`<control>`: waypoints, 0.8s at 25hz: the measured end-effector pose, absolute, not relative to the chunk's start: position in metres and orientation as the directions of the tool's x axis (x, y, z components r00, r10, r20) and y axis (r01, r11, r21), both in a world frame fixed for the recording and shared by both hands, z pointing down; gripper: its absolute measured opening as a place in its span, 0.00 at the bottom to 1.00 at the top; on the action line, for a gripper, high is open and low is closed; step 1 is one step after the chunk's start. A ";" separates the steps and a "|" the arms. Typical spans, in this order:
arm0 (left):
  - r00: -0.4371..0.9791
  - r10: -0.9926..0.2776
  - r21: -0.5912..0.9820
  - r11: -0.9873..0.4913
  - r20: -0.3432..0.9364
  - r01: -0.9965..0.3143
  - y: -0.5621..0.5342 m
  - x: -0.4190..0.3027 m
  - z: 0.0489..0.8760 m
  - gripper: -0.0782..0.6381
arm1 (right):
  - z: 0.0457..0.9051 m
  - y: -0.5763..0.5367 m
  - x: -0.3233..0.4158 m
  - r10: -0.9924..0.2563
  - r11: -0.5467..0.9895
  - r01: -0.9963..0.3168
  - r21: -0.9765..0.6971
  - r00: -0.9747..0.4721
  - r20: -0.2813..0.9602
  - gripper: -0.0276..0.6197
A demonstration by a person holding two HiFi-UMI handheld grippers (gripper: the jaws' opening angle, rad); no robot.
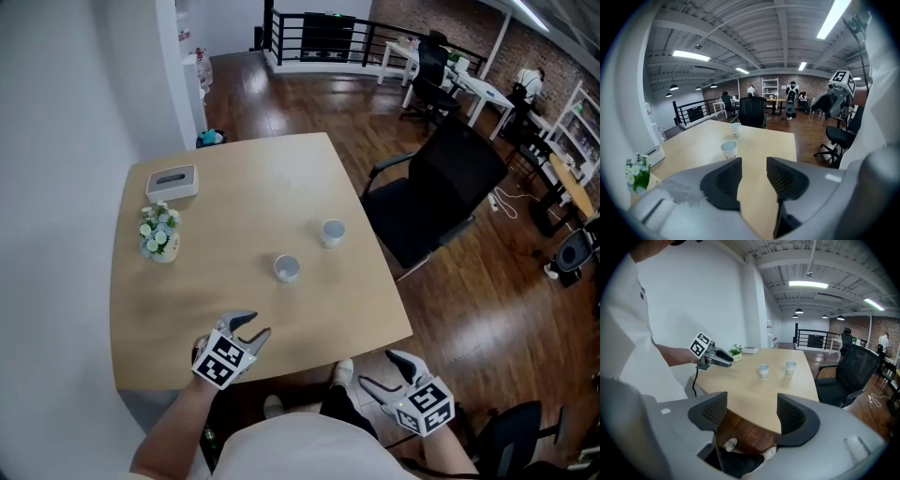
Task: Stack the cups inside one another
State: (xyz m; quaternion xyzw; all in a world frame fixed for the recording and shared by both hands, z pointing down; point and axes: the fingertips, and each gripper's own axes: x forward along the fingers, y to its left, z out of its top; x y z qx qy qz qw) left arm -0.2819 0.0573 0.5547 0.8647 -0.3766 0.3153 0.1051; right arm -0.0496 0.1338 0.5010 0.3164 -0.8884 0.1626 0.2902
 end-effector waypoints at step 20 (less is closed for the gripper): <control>0.205 -0.378 -0.146 -0.718 0.903 -0.681 -0.098 -0.240 0.664 0.14 | 0.511 0.003 0.107 -0.444 0.718 -0.674 -0.173 -0.635 0.632 0.55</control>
